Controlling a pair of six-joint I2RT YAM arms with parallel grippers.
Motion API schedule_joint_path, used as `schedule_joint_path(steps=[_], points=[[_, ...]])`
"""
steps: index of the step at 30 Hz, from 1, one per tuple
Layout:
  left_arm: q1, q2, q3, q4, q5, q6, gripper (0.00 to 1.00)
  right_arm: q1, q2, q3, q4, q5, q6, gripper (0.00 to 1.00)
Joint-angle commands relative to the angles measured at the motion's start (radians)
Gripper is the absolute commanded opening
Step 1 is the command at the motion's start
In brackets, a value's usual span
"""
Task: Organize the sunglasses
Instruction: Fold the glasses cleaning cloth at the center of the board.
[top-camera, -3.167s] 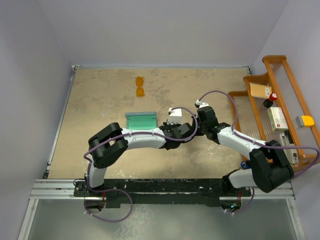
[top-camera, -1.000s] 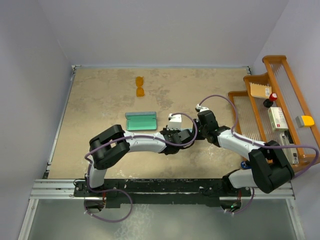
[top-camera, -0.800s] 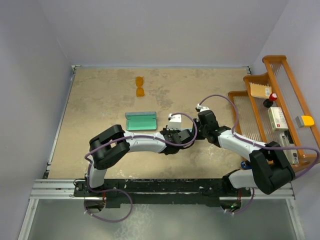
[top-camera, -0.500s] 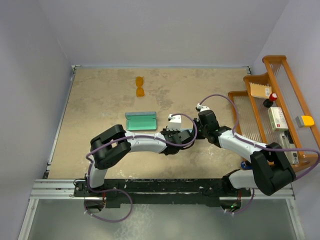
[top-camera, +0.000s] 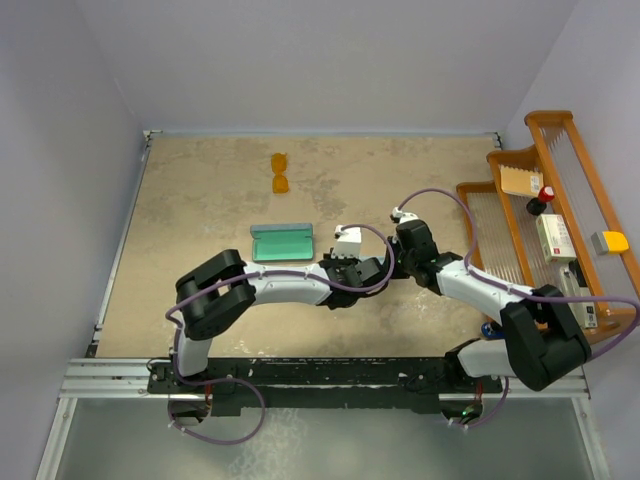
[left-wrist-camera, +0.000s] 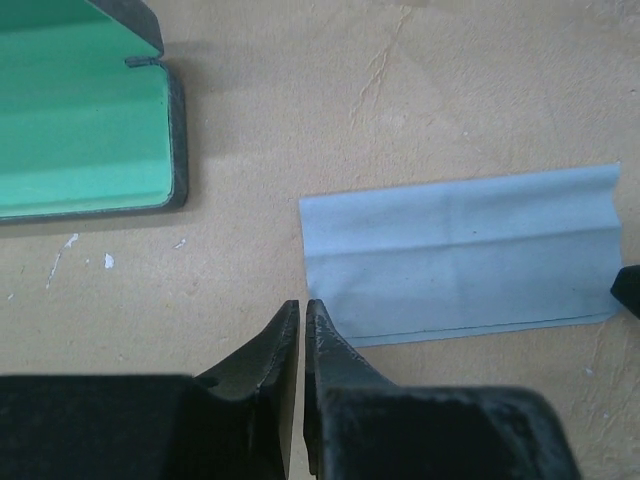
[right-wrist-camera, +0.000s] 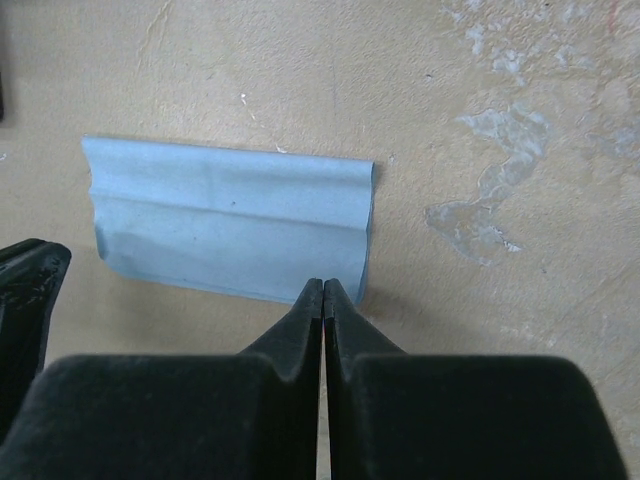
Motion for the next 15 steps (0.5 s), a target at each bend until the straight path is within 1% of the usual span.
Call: schedule_joint_path(steps=[1,4,7,15], points=[[0.000,-0.060,0.028,0.077,-0.046,0.045,0.01,0.004,0.007,0.045,0.021,-0.016,-0.017,0.00],[0.025,-0.057,0.008,0.166,0.018,0.055,0.00,0.004,0.020,0.054,0.031,-0.021,-0.017,0.00],[0.039,-0.048,-0.008,0.212,0.038,0.056,0.00,0.003,0.042,0.060,0.048,-0.030,-0.015,0.00],[0.050,-0.011,-0.046,0.254,0.069,0.032,0.00,0.004,0.095,0.073,0.082,-0.053,-0.006,0.00]])
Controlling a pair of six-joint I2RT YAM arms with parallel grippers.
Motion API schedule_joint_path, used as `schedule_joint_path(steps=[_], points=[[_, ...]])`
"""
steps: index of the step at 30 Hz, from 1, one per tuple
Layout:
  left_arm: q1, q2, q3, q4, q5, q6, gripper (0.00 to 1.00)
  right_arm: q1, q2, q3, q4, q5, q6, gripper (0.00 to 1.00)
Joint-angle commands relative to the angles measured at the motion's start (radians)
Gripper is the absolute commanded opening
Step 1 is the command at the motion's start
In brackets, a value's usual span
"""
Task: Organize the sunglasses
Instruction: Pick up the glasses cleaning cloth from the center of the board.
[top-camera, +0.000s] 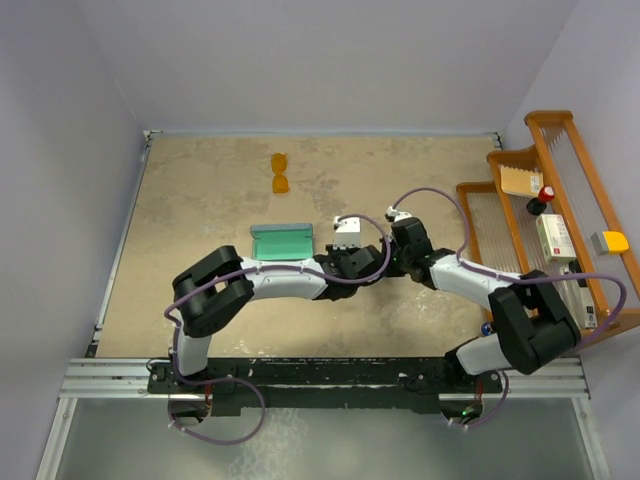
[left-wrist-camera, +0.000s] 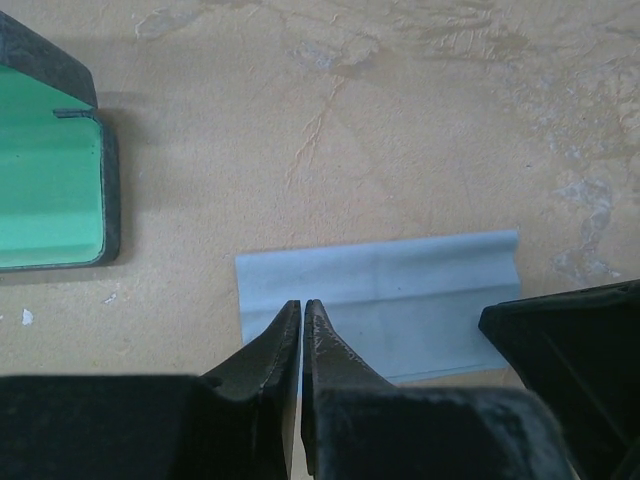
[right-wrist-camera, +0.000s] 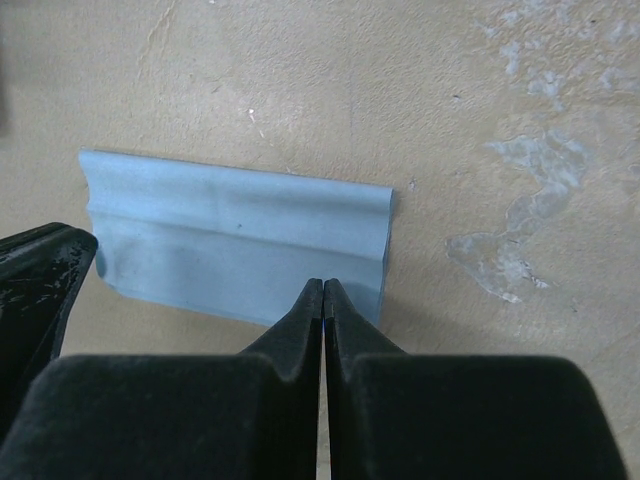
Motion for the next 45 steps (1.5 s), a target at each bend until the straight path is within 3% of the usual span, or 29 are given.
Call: schedule_joint_path(steps=[1,12,26,34,39,45], points=[[0.006,0.004,-0.043,0.062,0.025,-0.019,0.00,0.004,0.012,0.047,0.041,-0.027,-0.002,0.00],[0.005,-0.028,-0.177,0.078,0.094,-0.104,0.00,0.004,0.021,0.035,0.016,-0.003,0.001,0.00],[-0.008,-0.095,-0.168,-0.082,0.062,-0.146,0.00,0.004,0.017,0.037,0.000,0.022,0.007,0.00],[-0.015,-0.162,-0.165,-0.060,0.029,-0.129,0.00,0.004,0.007,0.025,0.012,0.010,0.010,0.00],[-0.018,-0.174,-0.137,-0.118,0.000,-0.157,0.07,0.004,0.001,0.010,0.023,0.001,0.012,0.00],[-0.018,-0.135,-0.108,-0.179,-0.003,-0.234,0.24,0.004,-0.004,-0.007,0.041,-0.007,0.018,0.00]])
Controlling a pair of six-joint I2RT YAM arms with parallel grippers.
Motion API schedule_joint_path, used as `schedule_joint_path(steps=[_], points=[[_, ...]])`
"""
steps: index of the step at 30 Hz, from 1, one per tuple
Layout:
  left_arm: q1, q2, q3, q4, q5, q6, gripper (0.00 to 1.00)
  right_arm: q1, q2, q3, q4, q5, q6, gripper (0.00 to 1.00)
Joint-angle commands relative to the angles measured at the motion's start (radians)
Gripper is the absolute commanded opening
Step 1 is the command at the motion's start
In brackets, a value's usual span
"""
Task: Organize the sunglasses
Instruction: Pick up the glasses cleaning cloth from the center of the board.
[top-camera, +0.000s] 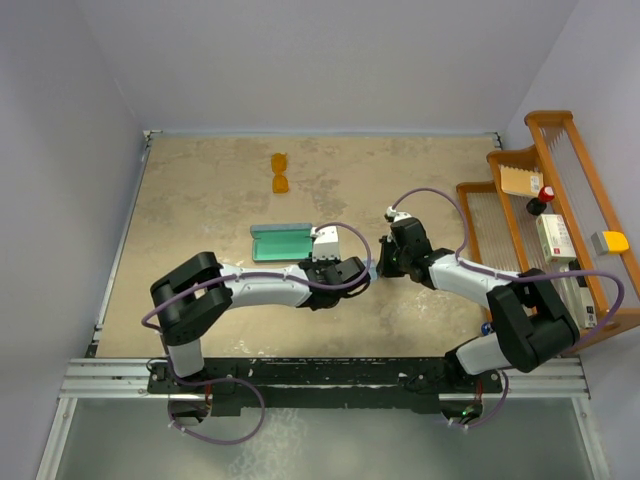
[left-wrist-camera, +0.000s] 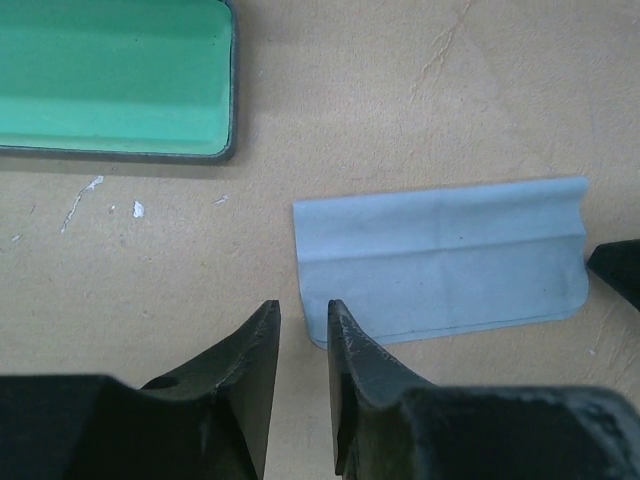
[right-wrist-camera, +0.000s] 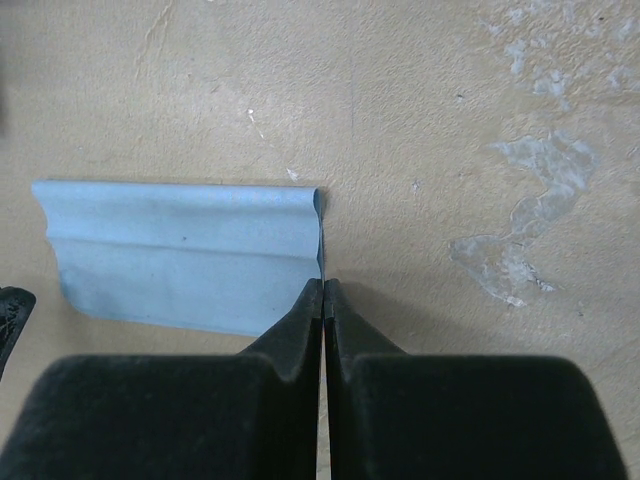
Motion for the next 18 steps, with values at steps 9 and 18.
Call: schedule_joint_path(steps=[9,18], points=[[-0.005,0.079,0.104,-0.055,0.011,-0.075,0.25,0.005,-0.039,-0.013,0.034,-0.005,0.013,0.00],[-0.005,0.092,0.096,-0.086,0.022,-0.098,0.24,0.005,-0.041,-0.014,0.034,-0.012,0.013,0.00]])
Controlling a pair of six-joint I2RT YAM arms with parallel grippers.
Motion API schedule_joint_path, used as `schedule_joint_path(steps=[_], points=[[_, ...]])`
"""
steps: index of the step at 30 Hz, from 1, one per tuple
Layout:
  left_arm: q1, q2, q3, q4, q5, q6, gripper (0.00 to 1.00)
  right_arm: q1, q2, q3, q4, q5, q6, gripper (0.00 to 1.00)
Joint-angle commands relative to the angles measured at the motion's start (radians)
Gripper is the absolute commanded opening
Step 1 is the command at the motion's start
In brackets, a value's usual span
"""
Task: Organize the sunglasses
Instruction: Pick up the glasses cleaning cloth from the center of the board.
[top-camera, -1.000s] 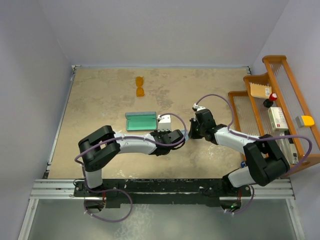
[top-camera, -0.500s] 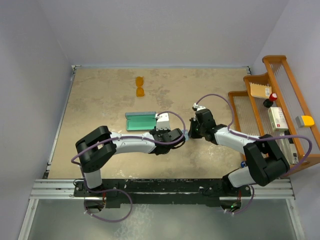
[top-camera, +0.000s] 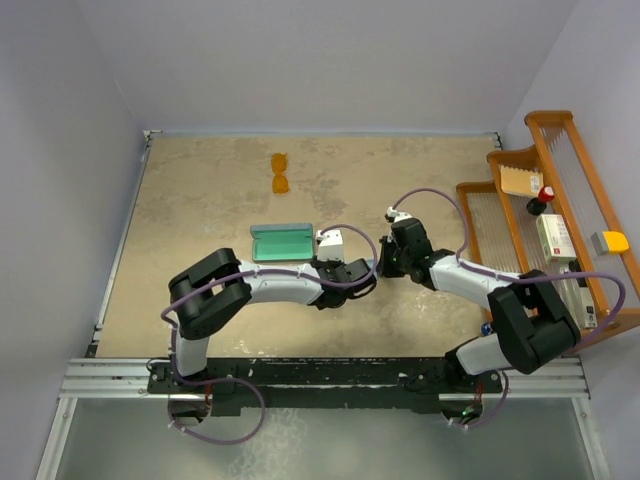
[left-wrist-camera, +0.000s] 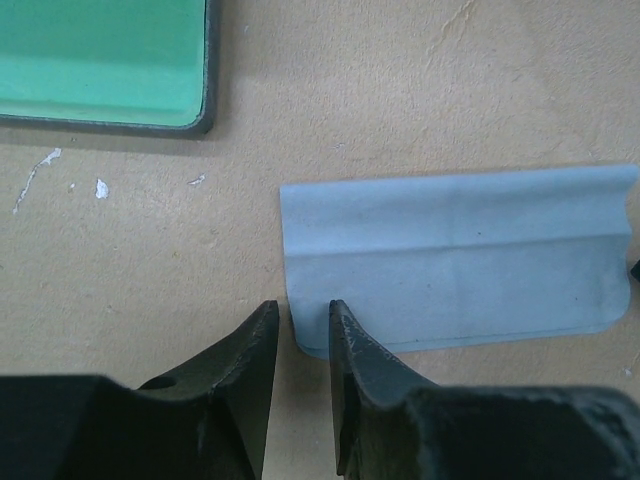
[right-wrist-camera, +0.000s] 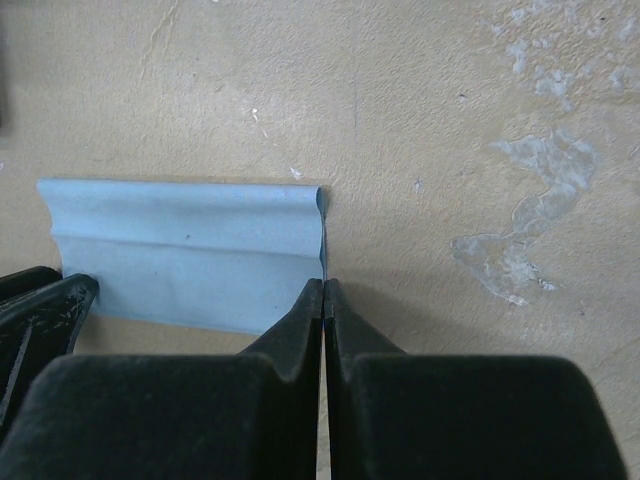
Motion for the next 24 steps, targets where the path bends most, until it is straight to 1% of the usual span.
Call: schedule_joint_path(steps=[1,5,9,18,21,24], points=[[-0.005,-0.010,0.022,-0.021,-0.006,-0.026,0.24,0.005,-0.032,-0.005,0.024,-0.007,0.009,0.00],[-0.005,0.010,0.029,-0.019,0.011,-0.022,0.24,0.005,-0.031,-0.005,0.024,-0.007,0.009,0.00],[-0.005,0.023,0.035,-0.018,0.031,-0.015,0.22,0.005,-0.034,-0.004,0.021,-0.002,0.010,0.00],[-0.006,0.039,0.032,-0.017,0.057,-0.011,0.21,0.005,-0.031,-0.006,0.023,-0.001,0.011,0.00],[-0.007,0.046,0.028,-0.006,0.073,-0.008,0.19,0.005,-0.031,-0.005,0.022,0.001,0.011,0.00],[-0.007,0.047,0.020,0.011,0.086,-0.003,0.11,0.005,-0.030,-0.006,0.021,0.005,0.011,0.00]])
